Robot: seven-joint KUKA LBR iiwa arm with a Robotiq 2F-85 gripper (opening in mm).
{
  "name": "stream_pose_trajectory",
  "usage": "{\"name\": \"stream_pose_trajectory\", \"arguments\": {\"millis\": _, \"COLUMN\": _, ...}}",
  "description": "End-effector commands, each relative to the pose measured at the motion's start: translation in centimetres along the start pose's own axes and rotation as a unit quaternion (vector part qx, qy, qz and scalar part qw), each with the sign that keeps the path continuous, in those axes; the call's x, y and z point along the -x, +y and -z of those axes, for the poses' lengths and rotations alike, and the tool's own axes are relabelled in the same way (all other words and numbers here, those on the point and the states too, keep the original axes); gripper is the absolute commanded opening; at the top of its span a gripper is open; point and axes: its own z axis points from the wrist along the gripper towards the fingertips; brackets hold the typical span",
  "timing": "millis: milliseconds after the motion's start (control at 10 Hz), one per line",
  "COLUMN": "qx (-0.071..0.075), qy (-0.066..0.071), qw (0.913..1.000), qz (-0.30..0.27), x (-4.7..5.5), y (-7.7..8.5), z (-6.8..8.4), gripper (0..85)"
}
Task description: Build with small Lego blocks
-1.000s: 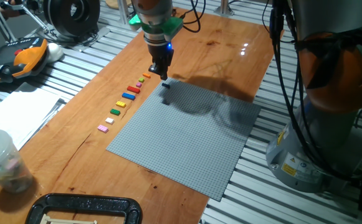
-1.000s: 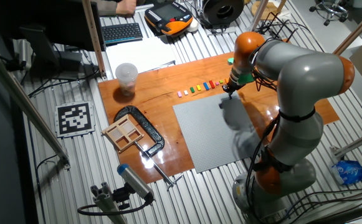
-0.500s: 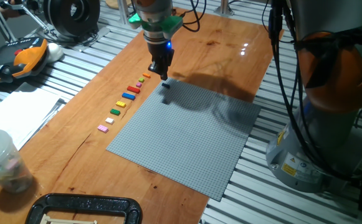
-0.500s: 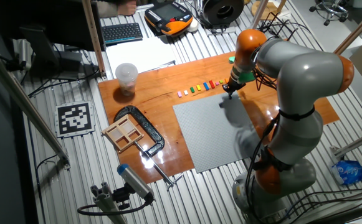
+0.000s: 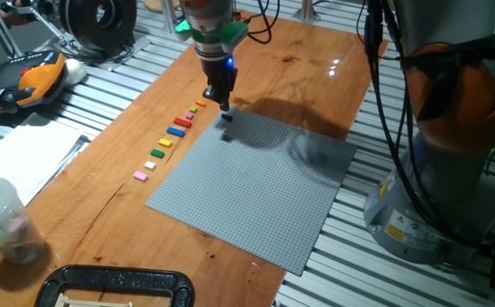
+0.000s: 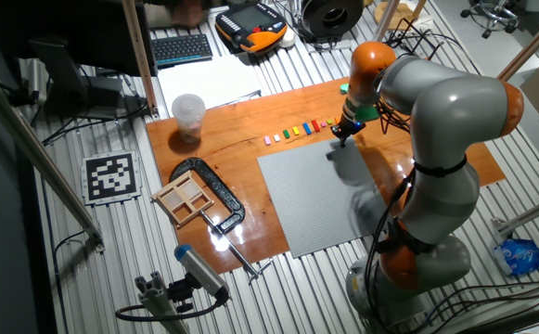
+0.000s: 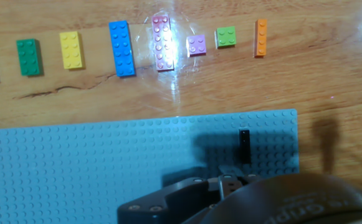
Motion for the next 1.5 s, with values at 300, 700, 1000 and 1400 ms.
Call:
{"name": "stream_pose_trajectory", "arguments": {"millis": 300, "qx": -0.002, "qy": 0.004, "qw": 1.0000, "qz": 0.002, "x": -0.58, "y": 0.21, "z": -0.09, "gripper": 0.0}}
{"name": "stream_pose_trajectory", "arguments": {"millis": 700, "qx": -0.011, "qy": -0.005, "qw": 0.9999, "qz": 0.007, "x": -0.59, "y": 0.16, "z": 0.08, "gripper": 0.0}}
{"name": "stream_pose_trajectory", "arguments": {"millis": 1000, "qx": -0.012, "qy": -0.009, "qw": 0.9997, "qz": 0.017, "x": -0.57, "y": -0.05, "z": 0.18, "gripper": 0.0}}
{"name": "stream_pose_trajectory", "arguments": {"millis": 1400, "qx": -0.015, "qy": -0.010, "qw": 0.9997, "qz": 0.018, "x": -0.84, "y": -0.09, "z": 0.69, "gripper": 0.0}}
